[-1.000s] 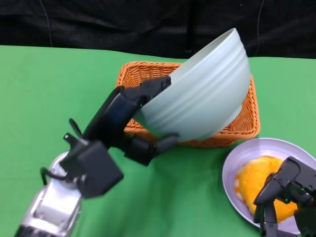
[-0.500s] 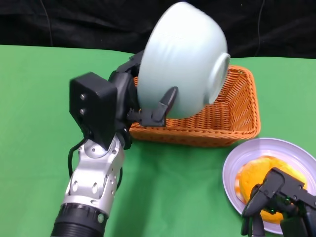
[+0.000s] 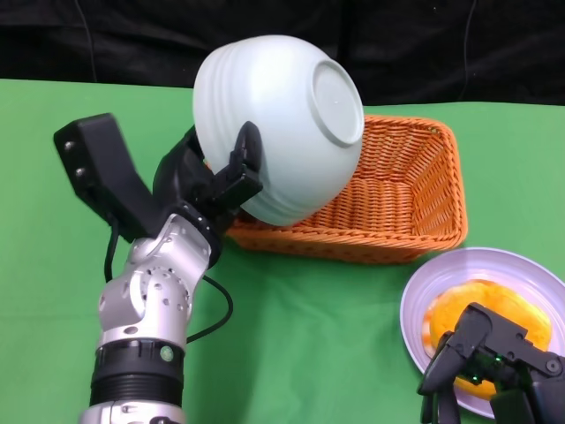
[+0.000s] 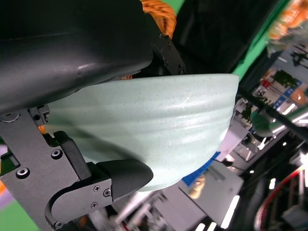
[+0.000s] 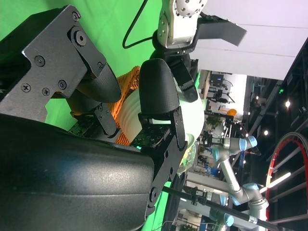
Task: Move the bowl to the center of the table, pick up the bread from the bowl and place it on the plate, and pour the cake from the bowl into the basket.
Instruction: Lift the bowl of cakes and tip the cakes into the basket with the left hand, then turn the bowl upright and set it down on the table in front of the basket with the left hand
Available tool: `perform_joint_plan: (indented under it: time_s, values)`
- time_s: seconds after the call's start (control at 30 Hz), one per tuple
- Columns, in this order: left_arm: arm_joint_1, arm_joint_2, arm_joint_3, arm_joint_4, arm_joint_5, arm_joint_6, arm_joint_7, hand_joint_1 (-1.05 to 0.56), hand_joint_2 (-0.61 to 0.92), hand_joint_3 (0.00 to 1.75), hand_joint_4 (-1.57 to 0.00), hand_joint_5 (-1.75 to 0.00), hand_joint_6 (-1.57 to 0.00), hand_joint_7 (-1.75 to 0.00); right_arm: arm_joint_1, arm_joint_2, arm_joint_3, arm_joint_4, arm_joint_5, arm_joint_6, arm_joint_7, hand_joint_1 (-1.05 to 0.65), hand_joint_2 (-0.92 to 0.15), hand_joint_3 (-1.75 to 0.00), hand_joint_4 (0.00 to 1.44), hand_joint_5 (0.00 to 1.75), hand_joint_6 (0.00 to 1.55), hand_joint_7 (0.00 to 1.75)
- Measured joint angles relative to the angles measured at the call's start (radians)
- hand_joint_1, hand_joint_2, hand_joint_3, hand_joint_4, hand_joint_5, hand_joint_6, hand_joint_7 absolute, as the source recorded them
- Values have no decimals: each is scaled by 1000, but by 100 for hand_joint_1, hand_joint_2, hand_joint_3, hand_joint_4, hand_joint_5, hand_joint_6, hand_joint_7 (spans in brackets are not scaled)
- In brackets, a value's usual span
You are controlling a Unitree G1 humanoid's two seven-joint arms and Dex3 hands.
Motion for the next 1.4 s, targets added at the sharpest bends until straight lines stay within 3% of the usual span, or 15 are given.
perform_joint_plan:
  time_s: [0.67,1.0,1.1,1.23,1.4]
  values:
    - [18,9,45,-1,-129,31,-189,-24,29,166,-110,-175,-92,-173,22,-9,9,0,13,-24,6,10,-28,-165,89,175,77,164]
    - [130,120,-83,-127,31,-65,-297,-20,32,161,-106,-175,-94,-164,22,-18,3,0,22,-24,8,11,-29,-165,88,175,77,164]
    - [185,174,-161,-209,121,-133,-345,-18,28,160,-105,-175,-91,-165,23,-22,-3,0,22,-24,9,10,-29,-165,87,175,76,164]
    - [267,251,-263,-306,277,-303,-398,-15,34,144,-105,-175,-92,-165,21,-32,-11,1,22,-25,10,11,-30,-164,87,175,76,164]
    - [363,344,-351,-351,491,-583,-405,-15,28,157,-103,-175,-92,-161,21,-36,-14,1,23,-25,10,11,-30,-164,86,175,76,164]
